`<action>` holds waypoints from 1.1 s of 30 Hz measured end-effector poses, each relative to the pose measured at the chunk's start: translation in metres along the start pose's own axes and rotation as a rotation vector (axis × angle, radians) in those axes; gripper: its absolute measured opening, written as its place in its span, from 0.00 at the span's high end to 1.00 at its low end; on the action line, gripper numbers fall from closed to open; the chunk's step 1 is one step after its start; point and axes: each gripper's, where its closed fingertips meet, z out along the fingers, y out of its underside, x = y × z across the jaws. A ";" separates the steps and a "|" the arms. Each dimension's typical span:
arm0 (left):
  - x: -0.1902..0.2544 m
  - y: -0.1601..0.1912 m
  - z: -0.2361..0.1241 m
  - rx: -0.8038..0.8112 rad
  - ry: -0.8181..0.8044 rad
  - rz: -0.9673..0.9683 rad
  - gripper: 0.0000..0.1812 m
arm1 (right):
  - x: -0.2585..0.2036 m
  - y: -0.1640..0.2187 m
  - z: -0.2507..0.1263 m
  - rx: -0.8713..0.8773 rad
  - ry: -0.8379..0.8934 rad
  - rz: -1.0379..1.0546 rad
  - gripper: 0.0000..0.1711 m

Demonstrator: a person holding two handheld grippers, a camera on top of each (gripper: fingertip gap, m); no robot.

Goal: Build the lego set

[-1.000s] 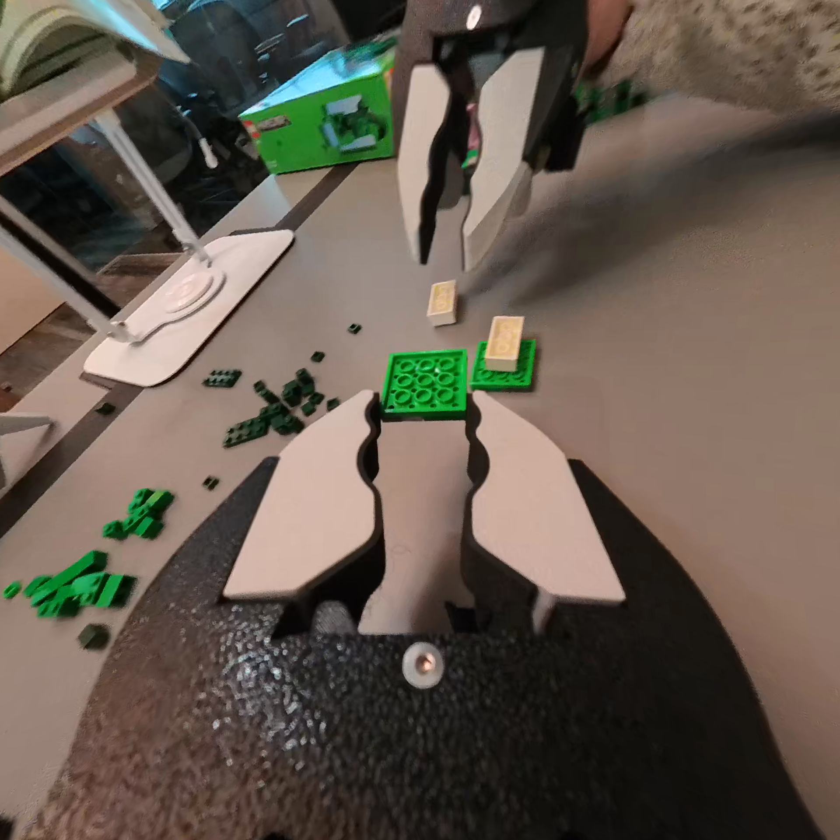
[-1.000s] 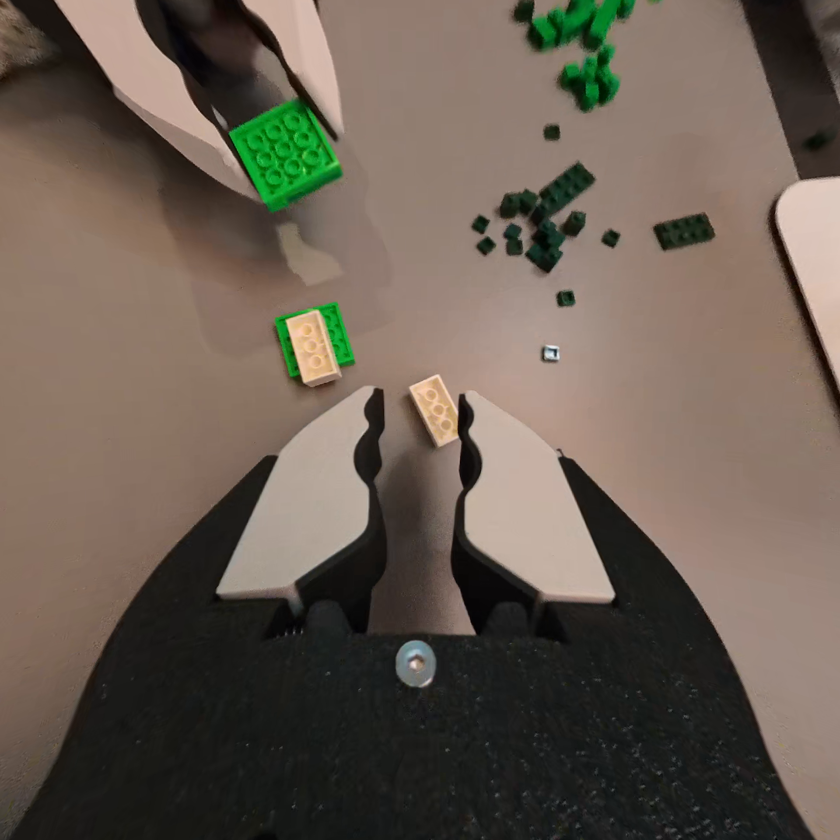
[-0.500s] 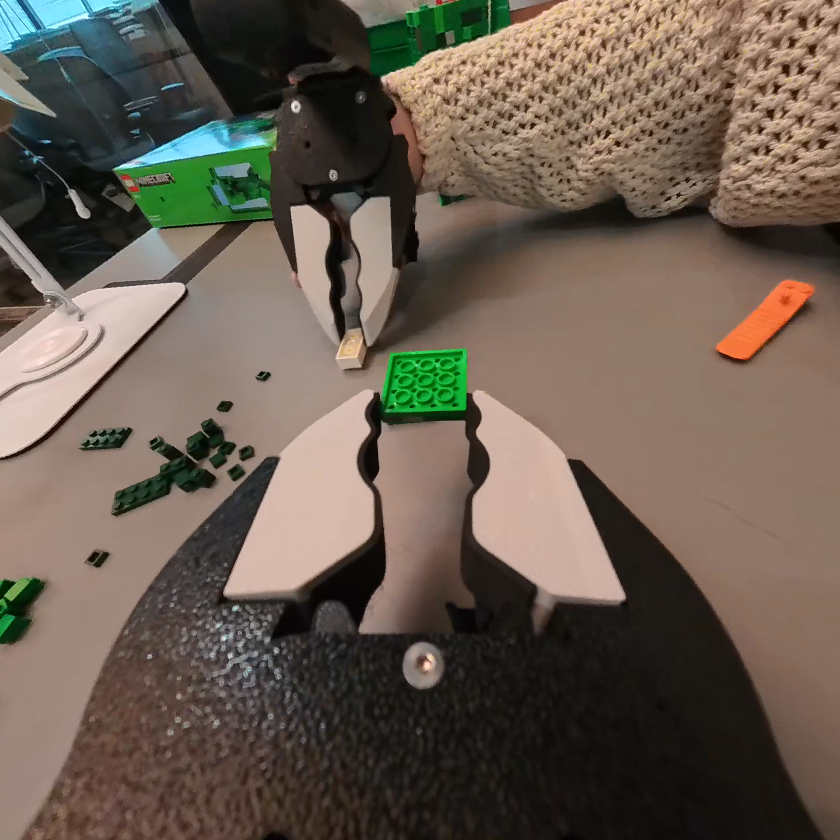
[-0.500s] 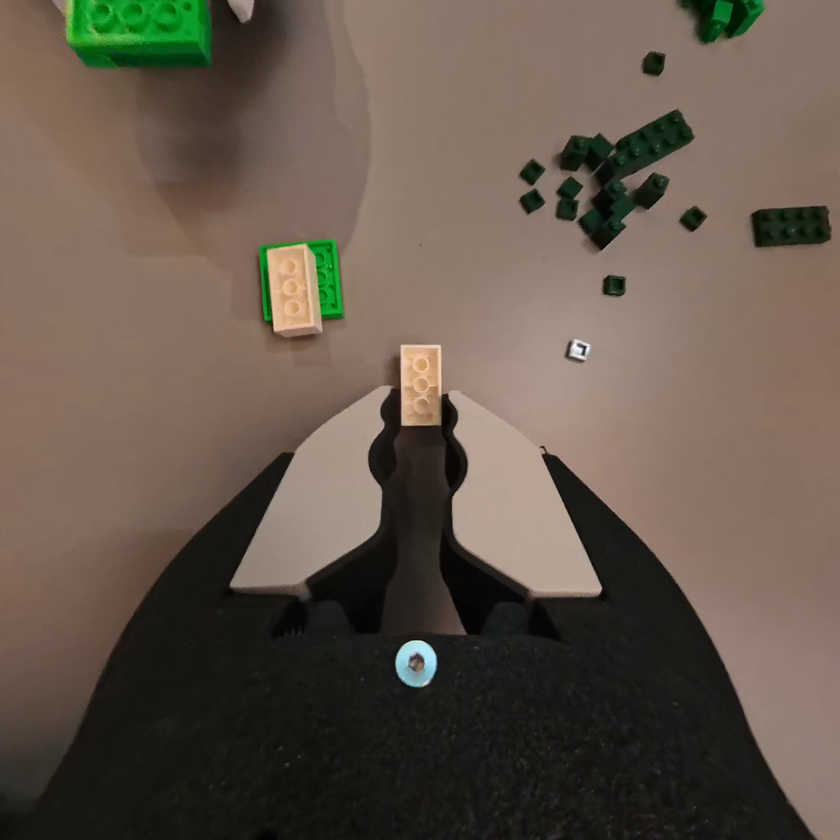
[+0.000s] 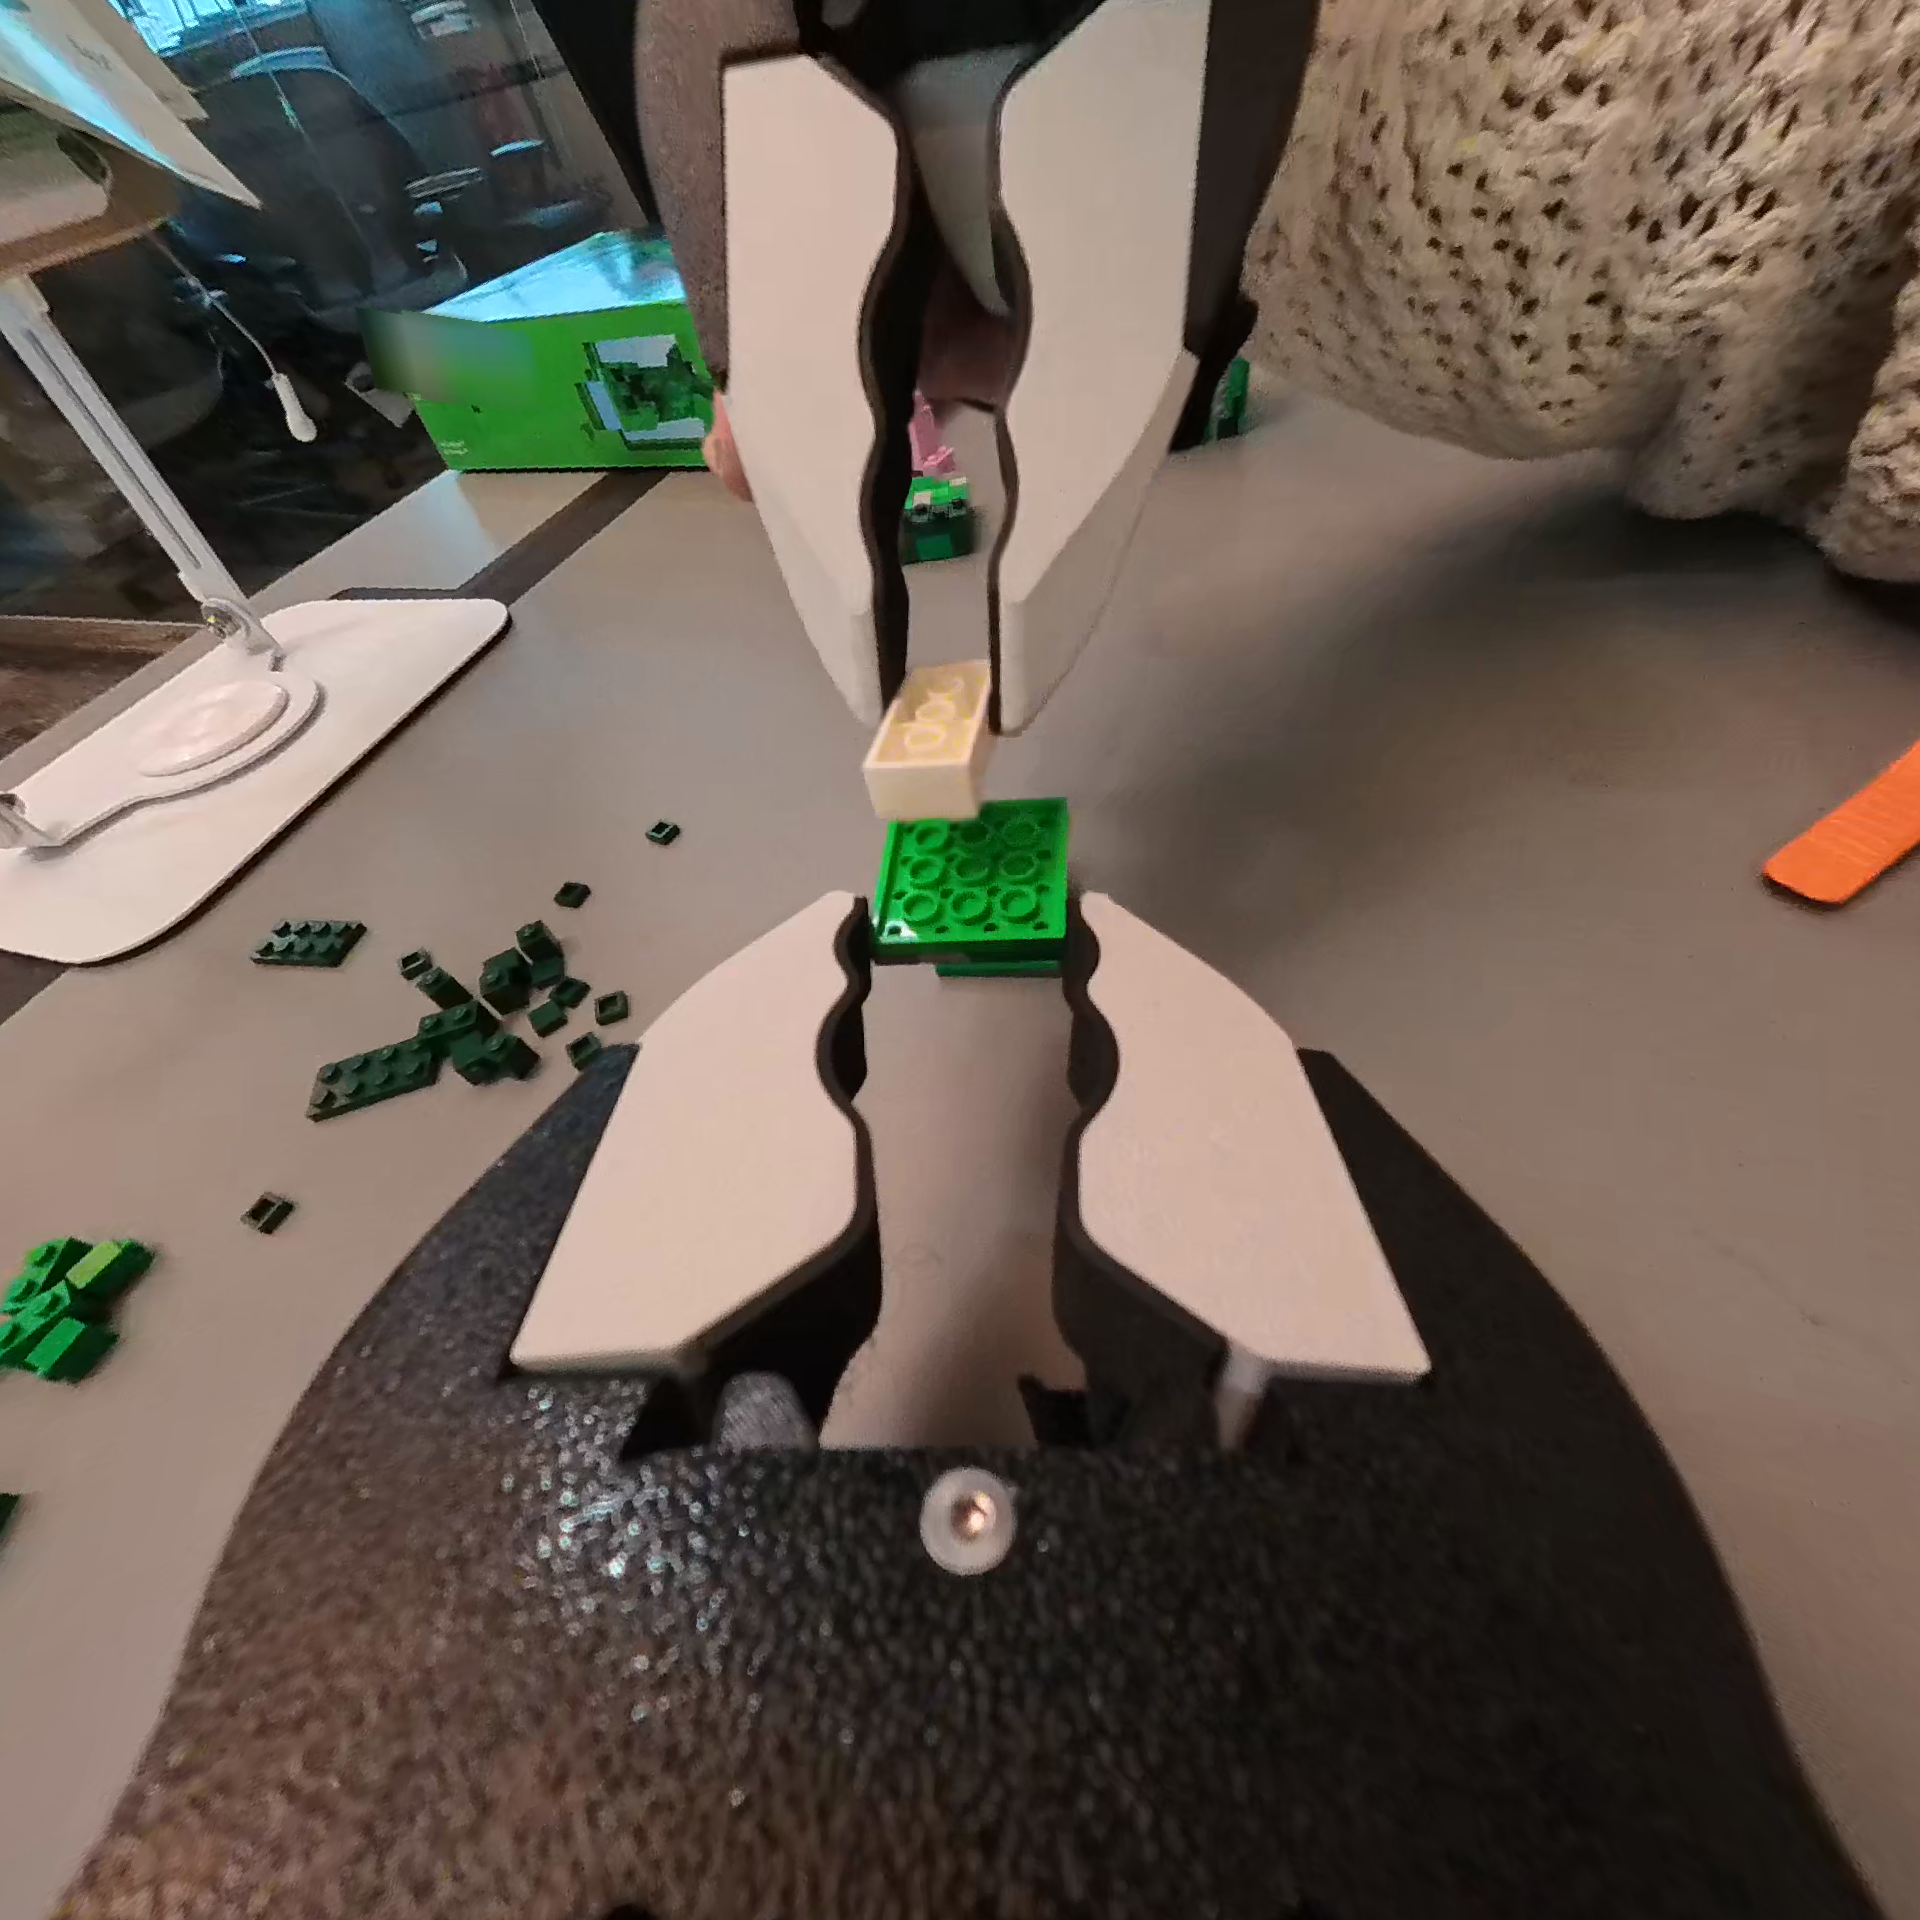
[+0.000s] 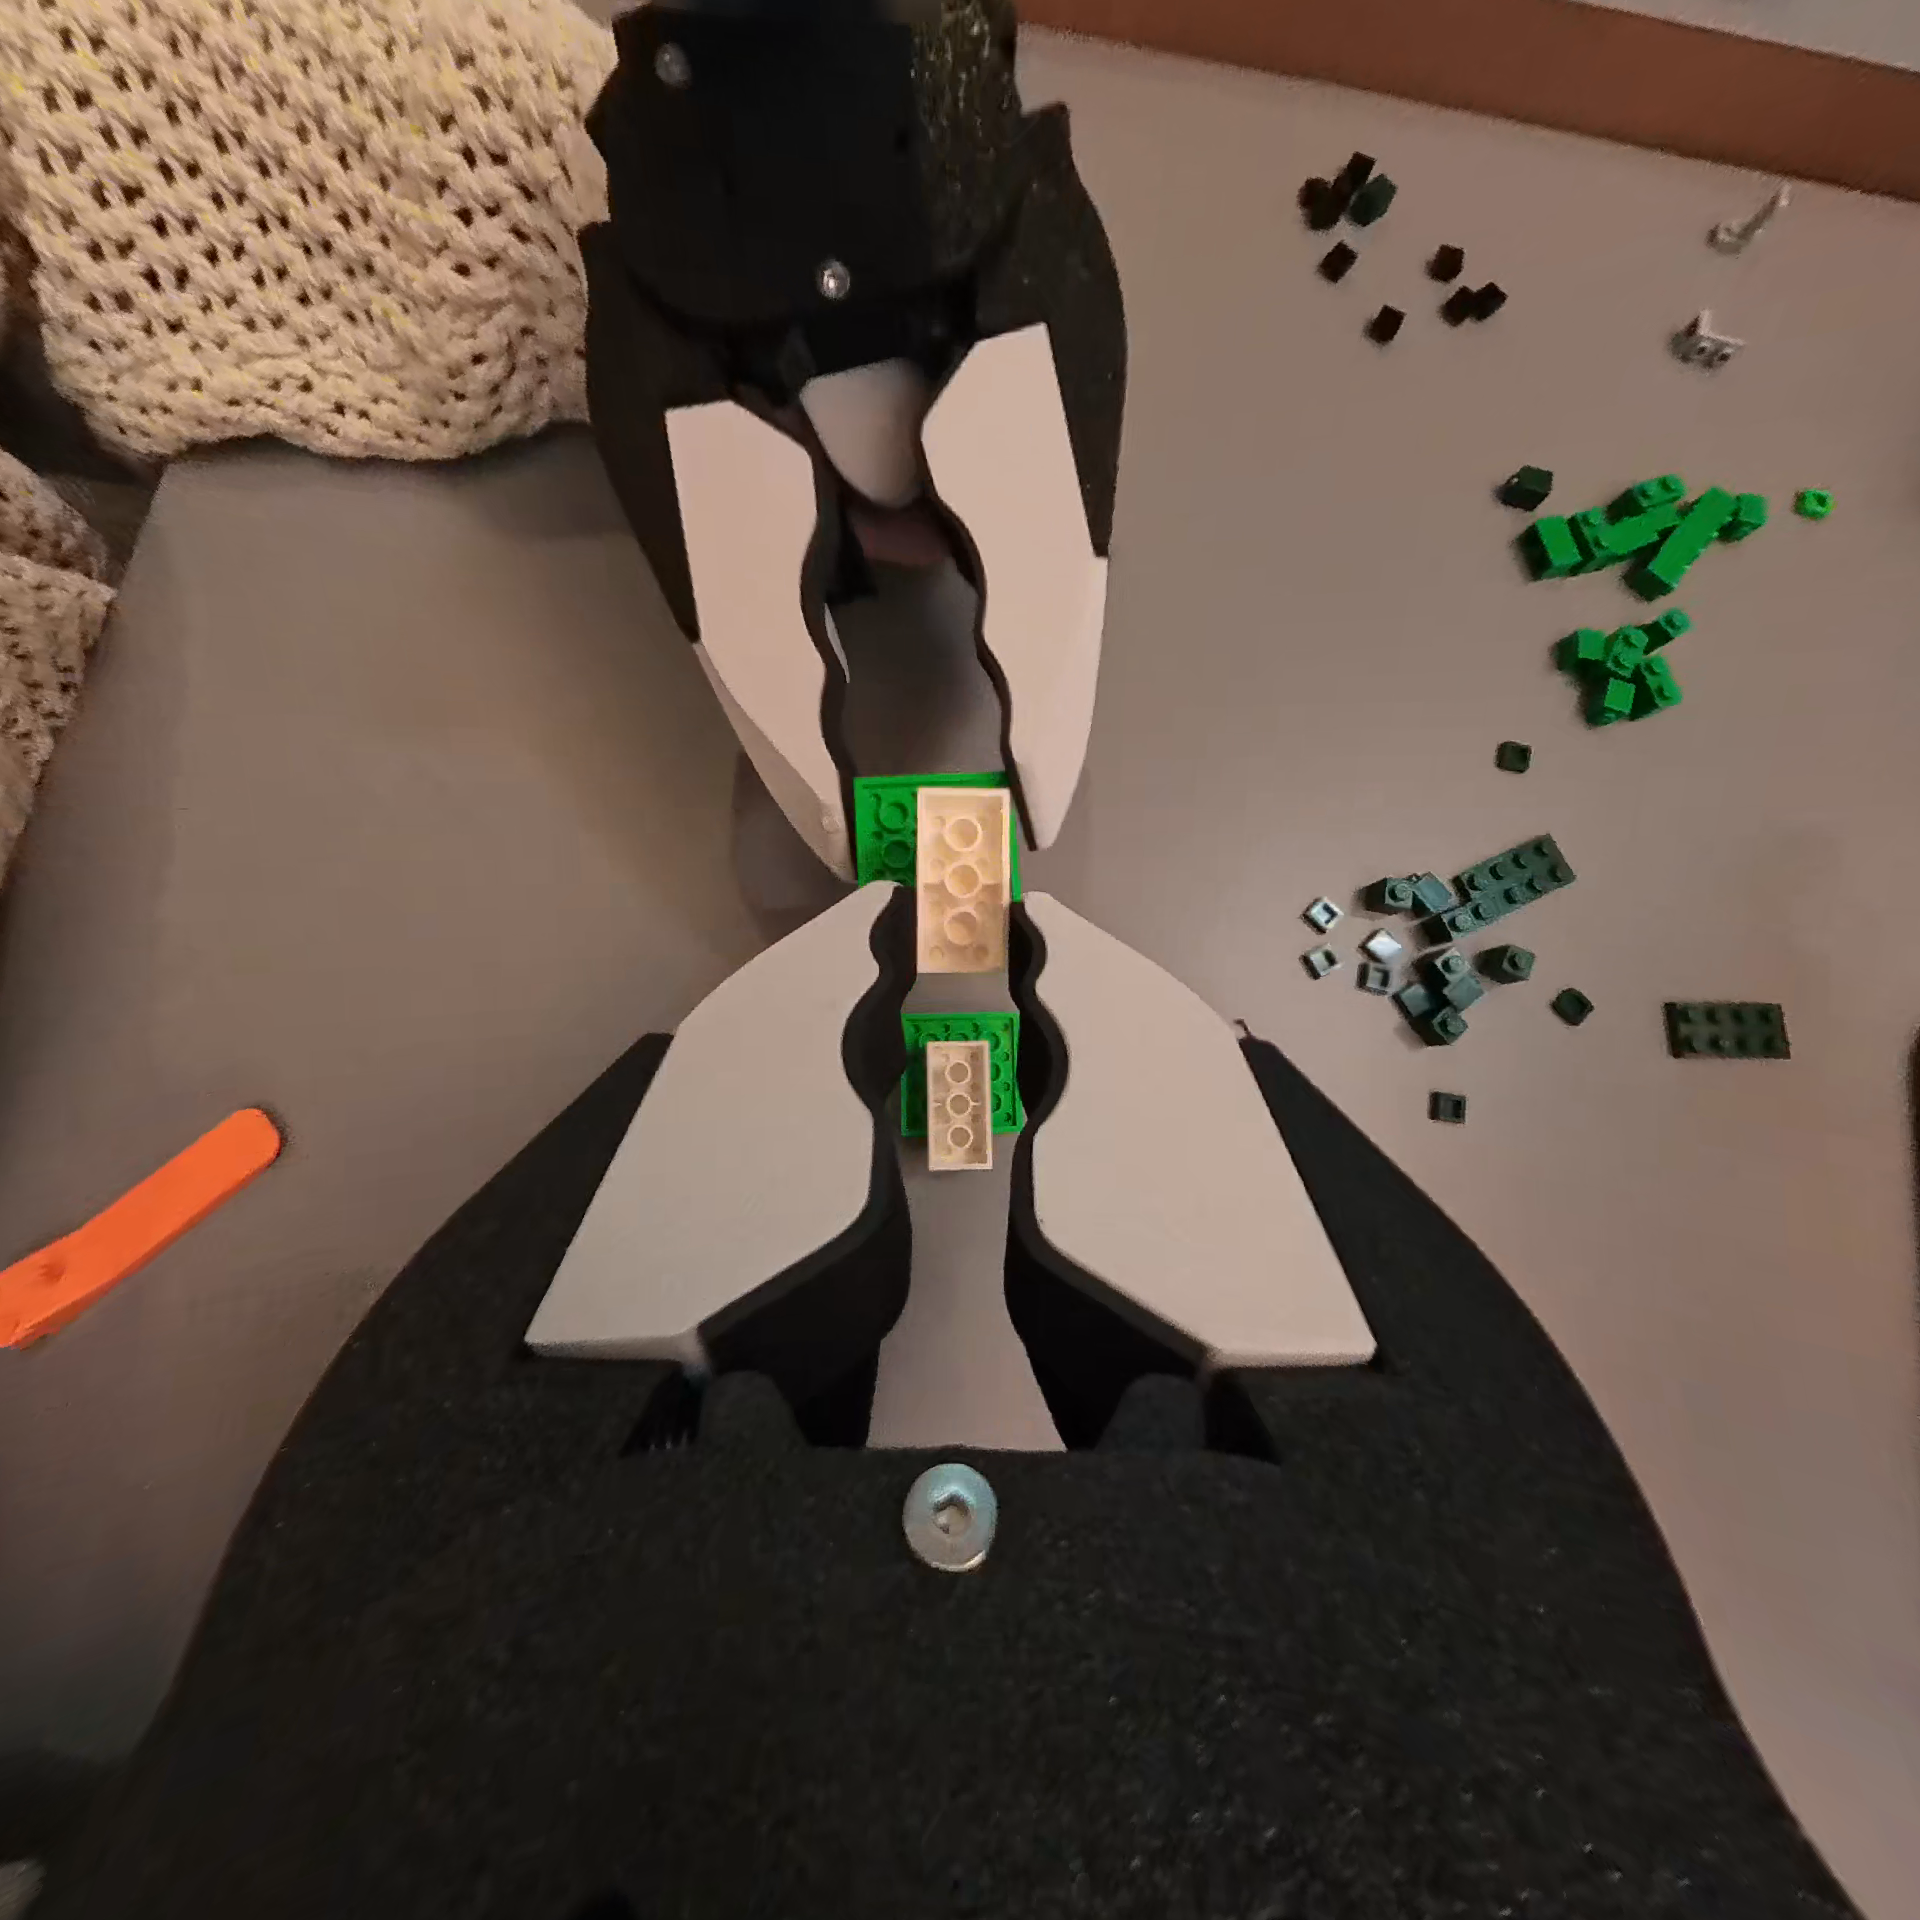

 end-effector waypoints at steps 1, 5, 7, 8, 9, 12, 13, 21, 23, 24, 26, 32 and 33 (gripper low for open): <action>0.000 0.000 0.000 0.001 0.000 0.000 0.81 | -0.001 0.000 0.001 -0.028 0.001 -0.011 0.90; 0.000 -0.002 0.000 0.006 -0.003 0.003 0.81 | -0.004 0.004 0.007 -0.119 0.004 -0.045 0.90; 0.000 -0.001 0.000 0.002 -0.004 0.006 0.80 | -0.003 0.005 0.008 -0.147 0.015 -0.056 0.90; 0.000 -0.001 0.000 0.000 -0.005 0.009 0.80 | -0.003 0.006 0.009 -0.155 0.019 -0.058 0.90; 0.000 -0.001 0.000 0.000 -0.004 0.010 0.80 | -0.003 0.006 0.009 -0.160 0.021 -0.057 0.90; 0.001 -0.002 0.000 0.004 0.000 0.011 0.81 | -0.004 0.004 0.008 -0.165 0.022 -0.059 0.90; 0.001 -0.002 0.001 0.004 0.000 0.012 0.81 | -0.004 0.005 0.008 -0.170 0.020 -0.060 0.90; 0.001 -0.002 0.000 0.004 -0.001 0.012 0.81 | -0.005 0.007 0.007 -0.195 0.024 -0.065 0.90; 0.001 -0.002 0.000 0.006 -0.001 0.011 0.81 | -0.005 0.007 0.006 -0.193 0.027 -0.069 0.90; 0.001 -0.003 0.000 0.008 -0.001 0.010 0.81 | -0.005 0.007 0.006 -0.192 0.031 -0.070 0.90; 0.001 -0.003 0.000 0.011 0.000 0.007 0.81 | -0.006 0.006 0.005 -0.183 0.034 -0.070 0.88; -0.005 -0.006 -0.003 0.015 -0.028 -0.026 0.80 | -0.004 -0.001 -0.010 -0.124 0.122 -0.109 0.78; -0.007 -0.010 -0.005 0.028 -0.035 -0.045 0.80 | -0.003 -0.004 -0.016 -0.096 0.159 -0.125 0.76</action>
